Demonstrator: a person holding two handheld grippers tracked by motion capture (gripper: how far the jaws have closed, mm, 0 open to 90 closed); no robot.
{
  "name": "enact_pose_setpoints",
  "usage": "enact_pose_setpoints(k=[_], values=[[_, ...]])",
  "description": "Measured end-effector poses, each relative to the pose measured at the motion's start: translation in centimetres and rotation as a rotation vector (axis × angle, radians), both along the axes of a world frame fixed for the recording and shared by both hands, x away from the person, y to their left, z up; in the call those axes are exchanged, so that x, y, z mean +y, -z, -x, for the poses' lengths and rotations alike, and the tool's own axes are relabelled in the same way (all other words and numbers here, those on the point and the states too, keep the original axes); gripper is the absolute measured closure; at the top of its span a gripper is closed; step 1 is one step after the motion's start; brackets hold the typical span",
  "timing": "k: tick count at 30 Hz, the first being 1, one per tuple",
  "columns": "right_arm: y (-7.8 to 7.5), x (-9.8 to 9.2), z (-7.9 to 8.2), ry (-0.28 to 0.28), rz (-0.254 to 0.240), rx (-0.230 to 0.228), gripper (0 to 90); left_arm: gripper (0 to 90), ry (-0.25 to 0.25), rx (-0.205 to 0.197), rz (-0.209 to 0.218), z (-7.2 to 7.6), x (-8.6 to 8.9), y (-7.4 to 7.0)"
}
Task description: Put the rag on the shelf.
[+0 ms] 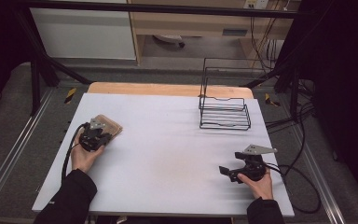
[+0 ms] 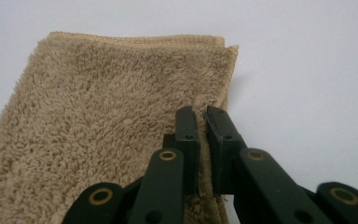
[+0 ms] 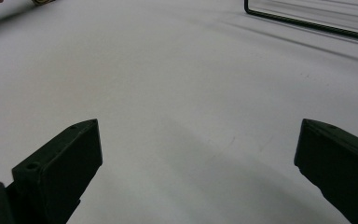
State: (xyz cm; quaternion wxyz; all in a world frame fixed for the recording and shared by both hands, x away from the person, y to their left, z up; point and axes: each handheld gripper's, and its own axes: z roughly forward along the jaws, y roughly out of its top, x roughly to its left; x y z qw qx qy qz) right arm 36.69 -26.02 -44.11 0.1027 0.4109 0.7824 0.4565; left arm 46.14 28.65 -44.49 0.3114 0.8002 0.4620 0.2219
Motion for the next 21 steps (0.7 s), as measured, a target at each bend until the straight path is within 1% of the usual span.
enact_pose_setpoints(k=[1, 2, 3, 5, 6, 7, 9, 12, 14, 17, 18, 19, 21], values=[[0.0, 0.0, 0.0, 0.0, 0.0, 0.0, 1.3, 83.6, -0.004, 0.007, 0.02, 0.0, 0.2, 0.0], [0.0, 0.0, 0.0, -0.001, 0.004, -0.002, 1.3, 83.5, -0.01, 0.009, 0.054, -0.1, 0.5, 0.0], [0.0, 0.0, 0.0, -0.001, 0.004, -0.002, 1.3, 83.2, -0.01, 0.009, 0.054, -0.1, 0.5, 0.0], [0.0, 0.0, 0.0, -0.003, 0.006, -0.002, 1.3, 80.9, -0.01, 0.005, 0.072, -0.1, 0.6, 0.0], [0.0, 0.0, 0.0, -0.003, 0.006, -0.002, 1.3, 80.9, -0.008, 0.001, 0.071, -0.1, 0.5, 0.0], [0.0, 0.0, 0.0, -0.004, 0.006, -0.003, 1.3, 76.7, -0.002, 0.0, 0.071, 0.0, 0.4, 0.0], [0.0, 0.0, 0.0, -0.001, 0.003, -0.003, 1.3, 72.8, 0.009, -0.01, 0.056, 0.0, 0.0, 0.0], [0.0, 0.0, 0.0, -0.001, 0.001, -0.001, 1.3, 68.3, 0.012, -0.018, 0.055, 0.0, -0.3, 0.1], [0.0, 0.0, 0.0, -0.003, 0.004, -0.004, 1.3, 69.9, 0.014, -0.021, 0.038, -0.1, -0.5, 0.3], [0.0, 0.0, 0.0, -0.002, 0.004, -0.003, 1.3, 72.3, 0.003, -0.02, 0.056, -0.4, -0.3, 0.4], [0.0, 0.0, 0.0, 0.0, 0.0, 0.0, 1.3, 74.2, 0.011, -0.027, 0.042, -0.4, -0.3, 0.5], [0.0, 0.0, 0.0, -0.001, 0.002, -0.001, 1.3, 74.5, 0.011, -0.027, 0.042, -0.4, -0.3, 0.5], [0.0, 0.0, 0.0, -0.002, 0.003, -0.003, 1.2, 74.8, 0.008, -0.031, 0.022, -0.3, -0.5, 0.5]])
